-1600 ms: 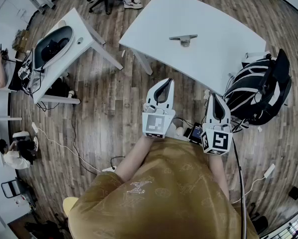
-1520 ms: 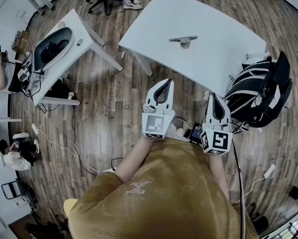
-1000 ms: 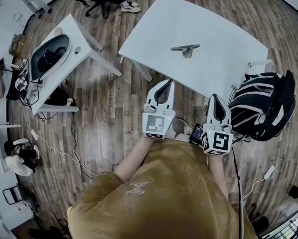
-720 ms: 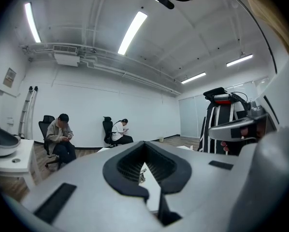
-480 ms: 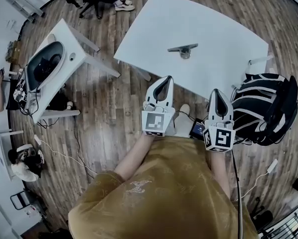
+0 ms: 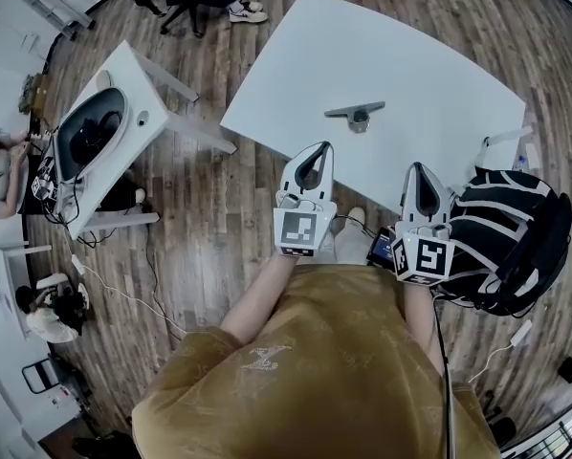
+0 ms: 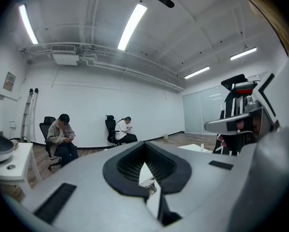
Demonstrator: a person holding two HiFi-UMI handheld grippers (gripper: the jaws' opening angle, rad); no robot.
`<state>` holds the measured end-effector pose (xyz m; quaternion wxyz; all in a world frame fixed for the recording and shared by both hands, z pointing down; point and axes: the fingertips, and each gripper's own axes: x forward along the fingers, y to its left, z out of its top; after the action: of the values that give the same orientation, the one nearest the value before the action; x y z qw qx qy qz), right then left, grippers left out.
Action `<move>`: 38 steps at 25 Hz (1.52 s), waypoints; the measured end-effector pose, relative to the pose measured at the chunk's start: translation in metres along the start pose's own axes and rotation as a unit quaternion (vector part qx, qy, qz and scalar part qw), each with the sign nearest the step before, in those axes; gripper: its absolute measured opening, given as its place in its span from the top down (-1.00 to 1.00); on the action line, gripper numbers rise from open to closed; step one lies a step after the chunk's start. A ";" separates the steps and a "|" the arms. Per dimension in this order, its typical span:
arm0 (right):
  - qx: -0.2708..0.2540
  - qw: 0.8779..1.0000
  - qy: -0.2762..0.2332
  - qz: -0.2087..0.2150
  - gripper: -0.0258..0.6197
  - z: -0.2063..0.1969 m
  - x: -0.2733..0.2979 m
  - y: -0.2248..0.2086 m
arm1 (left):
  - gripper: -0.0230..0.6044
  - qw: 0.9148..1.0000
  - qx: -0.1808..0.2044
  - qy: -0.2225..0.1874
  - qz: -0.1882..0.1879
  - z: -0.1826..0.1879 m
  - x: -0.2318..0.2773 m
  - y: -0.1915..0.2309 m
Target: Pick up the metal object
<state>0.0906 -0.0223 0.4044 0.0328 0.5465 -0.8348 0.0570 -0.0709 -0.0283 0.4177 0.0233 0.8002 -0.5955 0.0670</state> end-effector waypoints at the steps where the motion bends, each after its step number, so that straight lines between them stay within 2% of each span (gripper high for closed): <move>1: 0.000 1.000 -0.002 0.001 0.90 0.002 0.004 -0.002 | 0.91 1.000 0.001 0.001 0.001 0.000 0.005 0.001; 12: 0.004 1.000 0.007 0.011 0.90 0.000 0.028 -0.020 | 0.91 1.000 0.012 -0.003 0.005 0.002 0.038 0.002; 18: 0.003 1.000 0.021 -0.015 0.90 -0.007 0.037 -0.028 | 0.91 1.000 0.006 0.000 -0.015 0.000 0.058 0.010; 24: 0.000 0.999 0.031 -0.031 0.90 -0.013 0.058 -0.033 | 0.91 0.999 0.018 0.011 -0.035 -0.007 0.078 0.015; 31: 0.001 0.999 0.046 -0.029 0.90 -0.027 0.080 -0.028 | 0.91 0.997 0.021 0.047 -0.052 -0.038 0.097 0.018; 38: 0.006 0.997 0.073 -0.029 0.90 -0.047 0.097 -0.030 | 0.90 0.990 0.056 0.104 -0.078 -0.088 0.114 0.008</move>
<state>0.0790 -0.1159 0.4644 0.0922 0.5652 -0.8136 0.1003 -0.0536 -0.1287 0.5203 0.0452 0.8332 -0.5207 0.1807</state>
